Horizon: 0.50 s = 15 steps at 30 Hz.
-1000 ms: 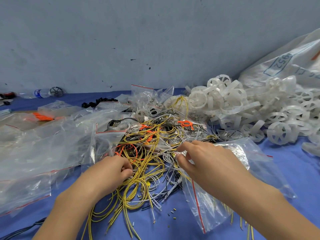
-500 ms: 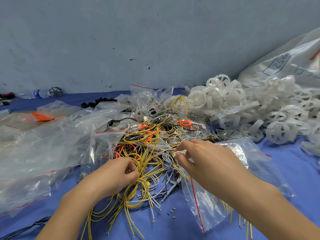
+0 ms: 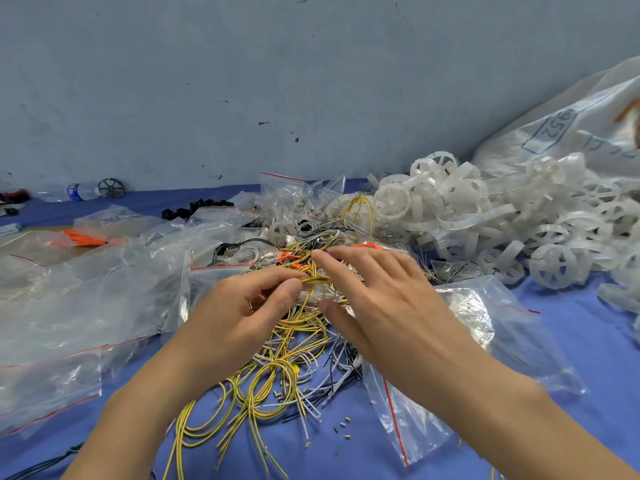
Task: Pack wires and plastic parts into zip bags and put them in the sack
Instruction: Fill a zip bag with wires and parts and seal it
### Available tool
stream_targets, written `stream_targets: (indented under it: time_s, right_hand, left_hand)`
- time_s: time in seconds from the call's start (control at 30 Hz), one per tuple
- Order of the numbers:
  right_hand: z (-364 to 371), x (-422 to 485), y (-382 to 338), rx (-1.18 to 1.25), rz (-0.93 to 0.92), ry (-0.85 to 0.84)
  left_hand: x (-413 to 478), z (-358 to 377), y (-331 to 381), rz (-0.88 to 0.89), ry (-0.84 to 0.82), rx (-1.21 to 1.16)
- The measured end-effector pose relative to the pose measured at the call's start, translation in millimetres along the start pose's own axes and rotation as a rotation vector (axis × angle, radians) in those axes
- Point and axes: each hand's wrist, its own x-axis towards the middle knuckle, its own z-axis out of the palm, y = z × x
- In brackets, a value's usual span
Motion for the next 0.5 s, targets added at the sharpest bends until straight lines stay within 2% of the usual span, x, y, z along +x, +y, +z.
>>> stream_targets:
  time_s: [0.07, 0.17, 0.3, 0.5]
  right_hand:
    - [-1.0, 1.5, -3.3, -0.005, -0.019, -0.019]
    - [-3.5, 1.4, -2.0, 0.043, -0.001, 0.049]
    - [-3.7, -1.4, 4.9, 0.068, 0.033, 0.085]
    - [-0.9, -4.7, 11.0, 0.126, 0.065, 0.027]
  left_hand:
    - [0.3, 2.4, 5.9, 0.040, 0.008, -0.055]
    - [0.8, 5.5, 10.3, 0.086, 0.029, -0.027]
    - [0.1, 6.4, 6.3, 0.053, 0.034, 0.035]
    - [-1.9, 10.0, 2.0, 0.029, -0.005, 0.078]
